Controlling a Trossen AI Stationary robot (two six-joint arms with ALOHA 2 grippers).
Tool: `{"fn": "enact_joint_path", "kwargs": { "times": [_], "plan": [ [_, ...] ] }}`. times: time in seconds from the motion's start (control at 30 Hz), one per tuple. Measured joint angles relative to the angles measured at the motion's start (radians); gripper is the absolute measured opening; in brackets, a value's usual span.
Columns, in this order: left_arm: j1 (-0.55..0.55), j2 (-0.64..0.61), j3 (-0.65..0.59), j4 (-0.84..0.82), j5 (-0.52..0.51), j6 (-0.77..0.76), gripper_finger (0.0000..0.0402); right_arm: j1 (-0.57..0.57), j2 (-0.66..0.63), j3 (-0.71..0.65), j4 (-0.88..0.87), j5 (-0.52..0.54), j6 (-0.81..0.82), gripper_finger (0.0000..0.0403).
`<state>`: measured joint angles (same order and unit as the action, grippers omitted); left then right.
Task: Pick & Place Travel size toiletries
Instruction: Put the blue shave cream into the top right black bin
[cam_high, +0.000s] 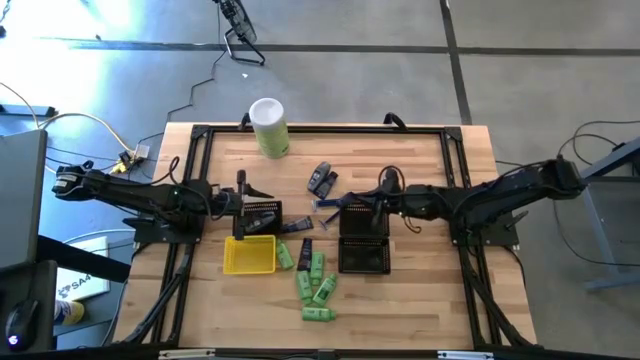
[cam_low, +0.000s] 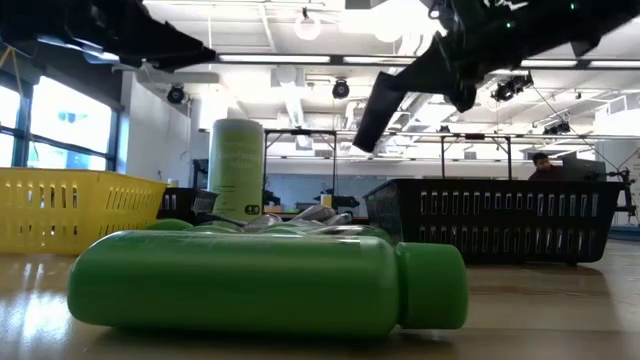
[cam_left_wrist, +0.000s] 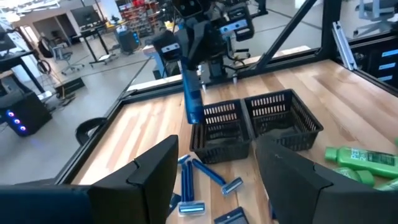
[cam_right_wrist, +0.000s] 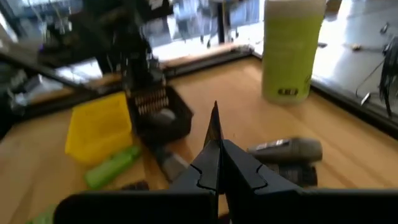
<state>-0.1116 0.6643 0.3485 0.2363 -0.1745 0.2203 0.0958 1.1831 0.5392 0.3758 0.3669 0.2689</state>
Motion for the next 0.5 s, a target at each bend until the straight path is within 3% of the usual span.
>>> {"fn": "enact_joint_path", "kwargs": {
  "times": [0.23,0.5],
  "plan": [
    [0.0,0.0,0.0,-0.001,0.0,-0.015,0.021,0.025,0.0,0.12,-0.327,-0.01,0.079,0.0003],
    [0.0,0.0,0.0,-0.001,-0.001,-0.018,0.021,0.051,0.0,0.124,-0.529,-0.011,0.216,0.0003]
  ]
}}
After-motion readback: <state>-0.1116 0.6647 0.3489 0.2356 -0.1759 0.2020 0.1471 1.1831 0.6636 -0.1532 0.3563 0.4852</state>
